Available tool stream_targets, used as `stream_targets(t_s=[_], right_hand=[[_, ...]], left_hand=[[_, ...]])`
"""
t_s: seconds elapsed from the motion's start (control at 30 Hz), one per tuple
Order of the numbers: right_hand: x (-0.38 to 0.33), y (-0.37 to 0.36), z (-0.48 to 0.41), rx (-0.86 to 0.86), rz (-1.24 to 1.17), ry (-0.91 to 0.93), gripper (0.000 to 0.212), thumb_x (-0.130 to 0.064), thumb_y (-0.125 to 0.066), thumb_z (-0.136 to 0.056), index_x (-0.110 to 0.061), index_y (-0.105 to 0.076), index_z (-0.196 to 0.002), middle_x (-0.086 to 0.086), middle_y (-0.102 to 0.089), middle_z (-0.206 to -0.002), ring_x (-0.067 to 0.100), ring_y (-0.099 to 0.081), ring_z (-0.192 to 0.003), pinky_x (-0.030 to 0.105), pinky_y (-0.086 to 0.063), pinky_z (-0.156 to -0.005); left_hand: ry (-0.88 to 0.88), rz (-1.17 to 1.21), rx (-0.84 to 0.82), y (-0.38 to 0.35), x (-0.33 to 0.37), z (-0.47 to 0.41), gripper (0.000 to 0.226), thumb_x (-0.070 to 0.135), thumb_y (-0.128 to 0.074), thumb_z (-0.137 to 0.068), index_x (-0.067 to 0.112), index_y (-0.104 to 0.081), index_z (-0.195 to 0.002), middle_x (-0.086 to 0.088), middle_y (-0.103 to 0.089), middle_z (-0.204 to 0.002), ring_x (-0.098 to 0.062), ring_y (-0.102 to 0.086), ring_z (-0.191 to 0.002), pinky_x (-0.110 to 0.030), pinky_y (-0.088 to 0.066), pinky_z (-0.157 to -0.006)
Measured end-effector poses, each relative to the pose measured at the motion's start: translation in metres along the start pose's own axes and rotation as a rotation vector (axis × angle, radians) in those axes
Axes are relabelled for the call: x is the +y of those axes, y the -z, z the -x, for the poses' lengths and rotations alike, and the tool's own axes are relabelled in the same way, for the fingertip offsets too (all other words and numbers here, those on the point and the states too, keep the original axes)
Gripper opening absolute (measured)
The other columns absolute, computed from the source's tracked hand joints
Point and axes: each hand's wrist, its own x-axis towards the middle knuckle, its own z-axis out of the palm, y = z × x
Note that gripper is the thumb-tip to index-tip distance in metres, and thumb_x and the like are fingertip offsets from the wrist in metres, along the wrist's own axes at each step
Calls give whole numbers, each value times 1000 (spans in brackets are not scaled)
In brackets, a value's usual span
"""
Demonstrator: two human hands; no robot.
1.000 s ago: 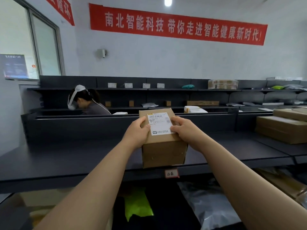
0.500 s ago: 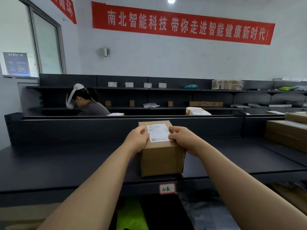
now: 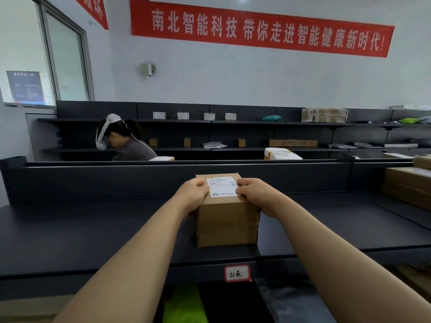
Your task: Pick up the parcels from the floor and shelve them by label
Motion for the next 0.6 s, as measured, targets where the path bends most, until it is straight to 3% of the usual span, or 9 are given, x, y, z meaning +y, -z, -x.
stream_targets(t_s=[0.2, 0.33, 0.5, 0.6], right_hand=[[2, 0, -4, 15, 1, 16, 40, -16, -42, -98, -14, -42, -138, 6, -50, -132, 7, -50, -83, 18, -42, -67], [3, -1, -4, 22, -7, 6, 40, -18, -43, -98, -14, -43, -137, 3, -51, -118, 7, -49, -83, 18, -41, -66], [2, 7, 2, 107, 80, 18, 39, -26, -43, -96, -13, -48, -133, 6, -56, -124, 20, -53, -106, 32, -43, -90], [3, 15, 10, 162, 88, 39, 45, -22, -45, -97, -9, -39, -140, 8, -49, -138, 24, -46, -125, 28, -35, -94]], left_hand=[[14, -17, -13, 0, -6, -8, 47, 30, -44, -98, 17, -41, -143, -6, -45, -144, -23, -46, -125, -36, -41, -101], [-4, -54, 7, -1, -7, -9, 48, 29, -45, -98, 15, -40, -144, -6, -43, -147, -23, -43, -130, -29, -36, -97], [-6, -79, 181, 2, -5, -10, 48, 33, -42, -97, 13, -45, -140, -7, -49, -143, -25, -47, -128, -34, -38, -100], [-28, -104, 295, 4, -1, -8, 43, 31, -44, -97, 12, -50, -134, -8, -56, -134, -26, -52, -122, -35, -42, -94]])
